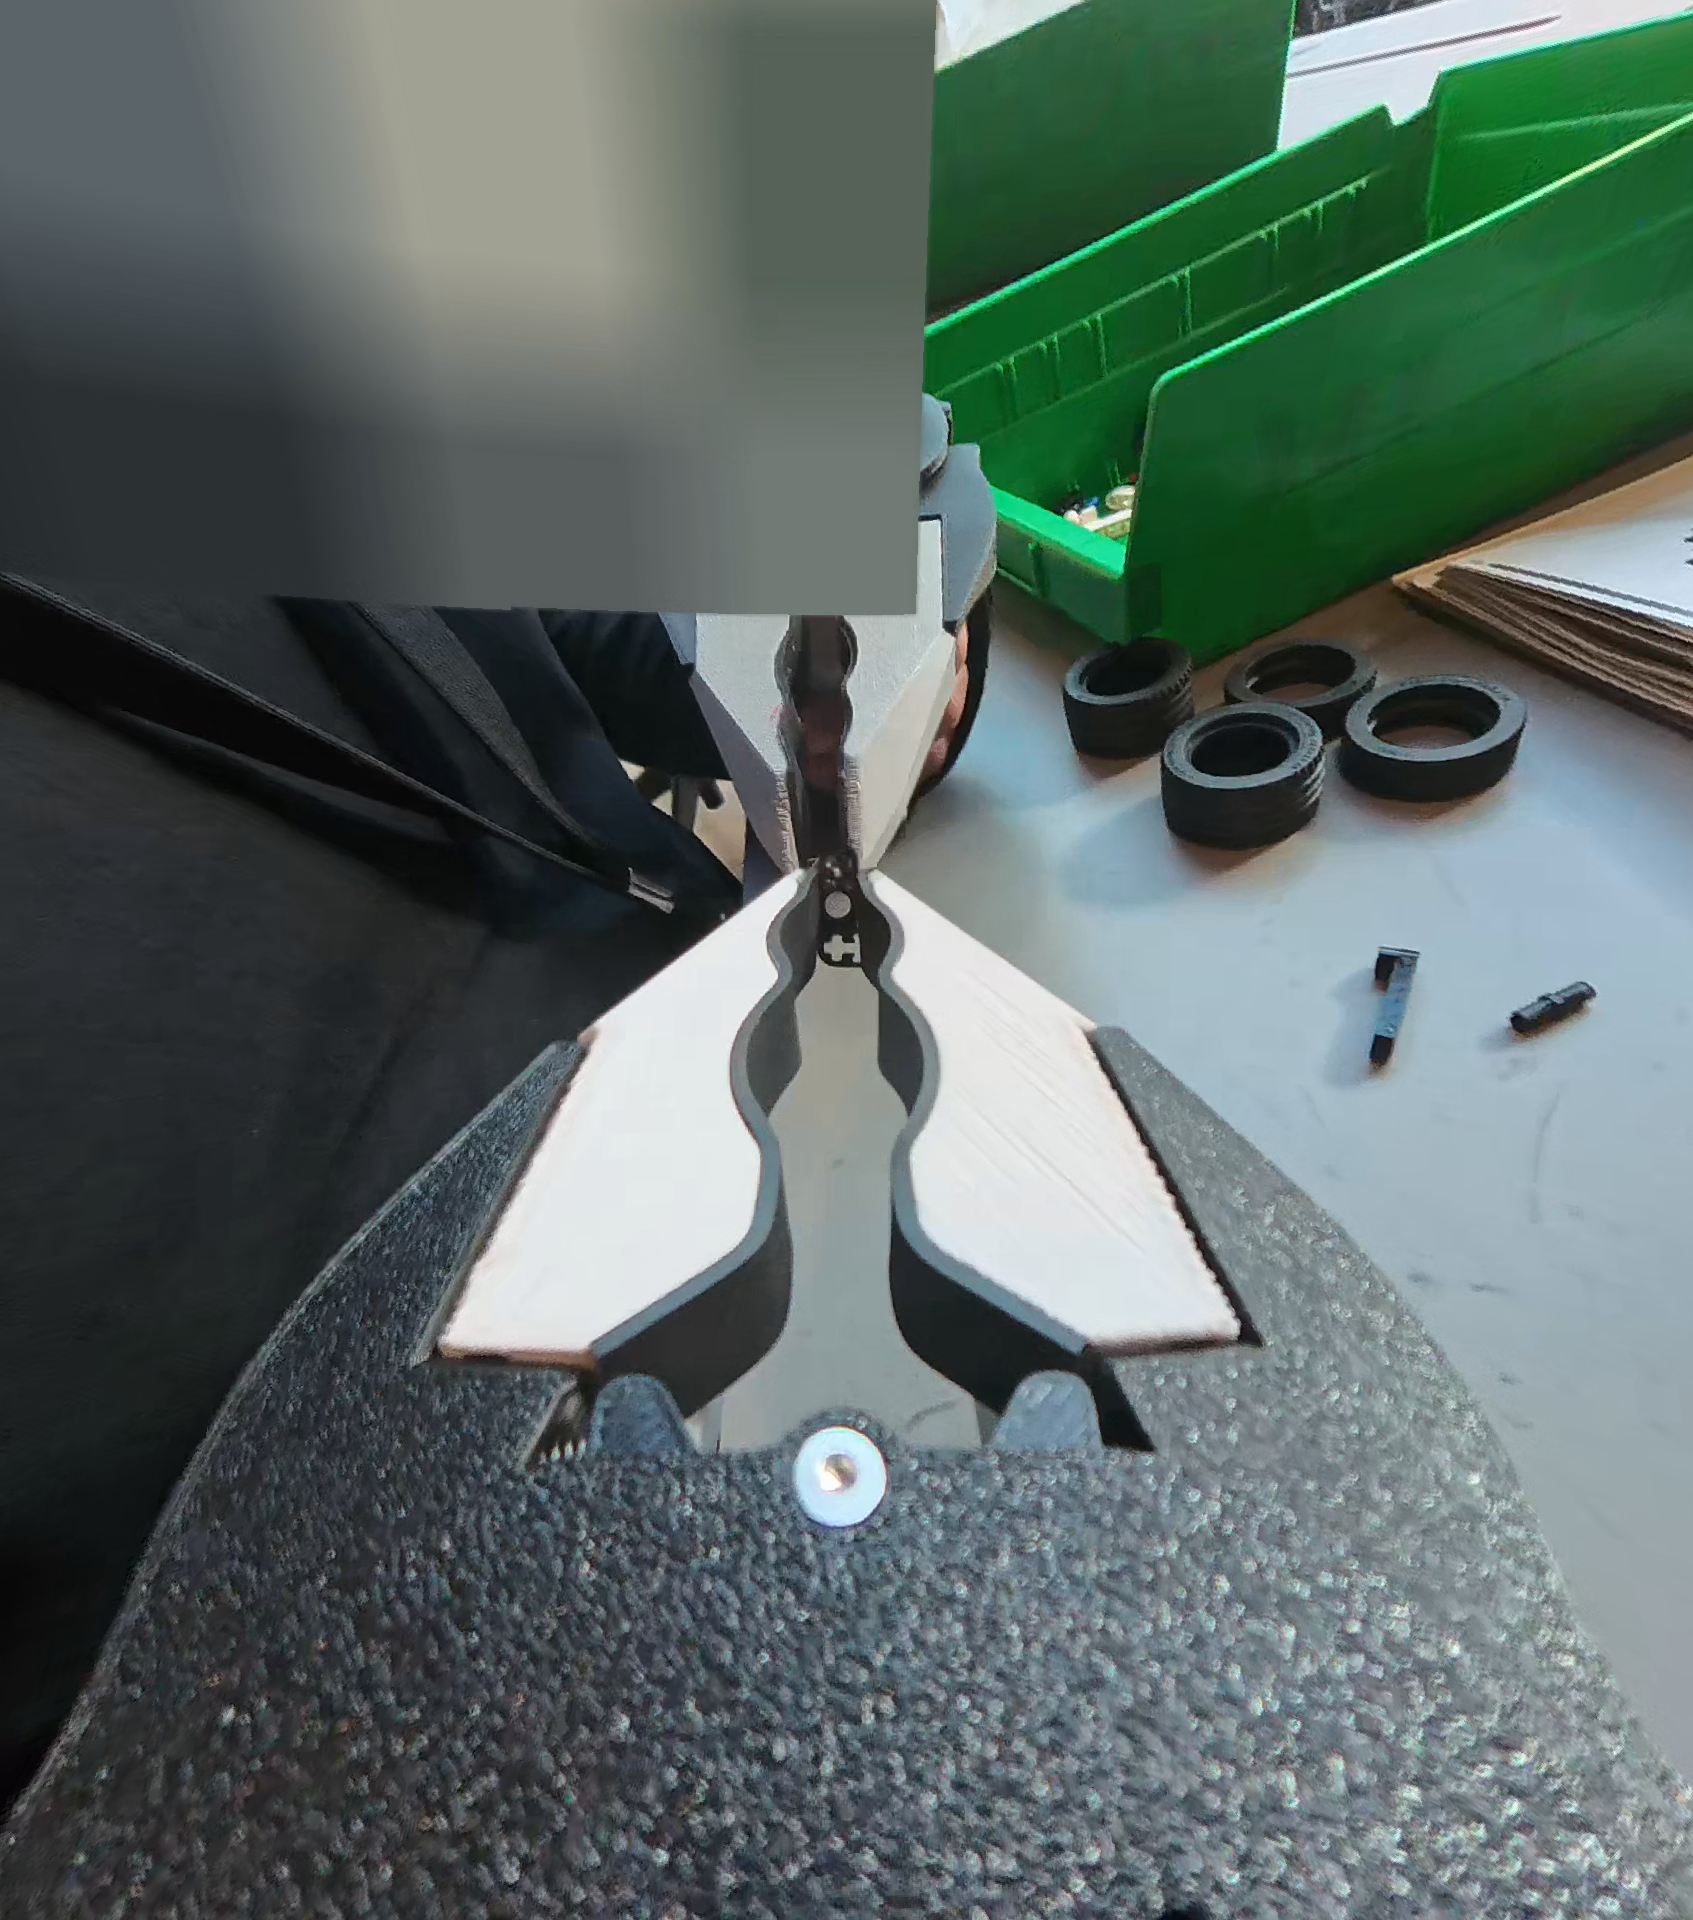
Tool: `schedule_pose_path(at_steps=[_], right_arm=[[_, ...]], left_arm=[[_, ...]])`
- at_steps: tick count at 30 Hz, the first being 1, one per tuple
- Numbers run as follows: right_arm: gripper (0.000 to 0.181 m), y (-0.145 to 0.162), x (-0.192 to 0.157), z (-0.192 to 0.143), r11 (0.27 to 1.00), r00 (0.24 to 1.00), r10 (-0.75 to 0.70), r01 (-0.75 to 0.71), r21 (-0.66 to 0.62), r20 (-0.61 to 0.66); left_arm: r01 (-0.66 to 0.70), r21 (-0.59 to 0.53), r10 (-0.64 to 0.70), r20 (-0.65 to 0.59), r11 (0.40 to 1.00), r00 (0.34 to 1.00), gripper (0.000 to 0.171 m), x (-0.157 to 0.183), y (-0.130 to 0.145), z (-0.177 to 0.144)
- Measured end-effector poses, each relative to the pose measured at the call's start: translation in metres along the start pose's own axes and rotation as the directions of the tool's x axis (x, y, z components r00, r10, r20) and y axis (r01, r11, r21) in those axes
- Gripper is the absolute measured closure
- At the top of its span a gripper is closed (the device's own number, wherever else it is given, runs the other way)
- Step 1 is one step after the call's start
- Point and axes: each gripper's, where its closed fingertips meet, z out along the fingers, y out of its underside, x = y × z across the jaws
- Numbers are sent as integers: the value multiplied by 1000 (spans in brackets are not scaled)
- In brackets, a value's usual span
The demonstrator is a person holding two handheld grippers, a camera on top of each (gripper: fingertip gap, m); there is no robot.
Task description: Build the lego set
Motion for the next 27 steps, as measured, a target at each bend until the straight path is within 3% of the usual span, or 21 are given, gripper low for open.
schedule_pose_path(at_steps=[7,18,27], right_arm=[[175,0,-1,3,1000,1000,2,-2,1,17],[175,-12,-2,1,999,999,7,-9,48,39],[175,0,5,1,998,999,-45,45,-48,10]], left_arm=[[21,77,-20,-12,997,1000,166,-1,-11,-2],[1,66,-1,-1,998,1000,166,-6,-12,-3],[1,18,-1,-4,1000,1000,166,-6,-3,2]])
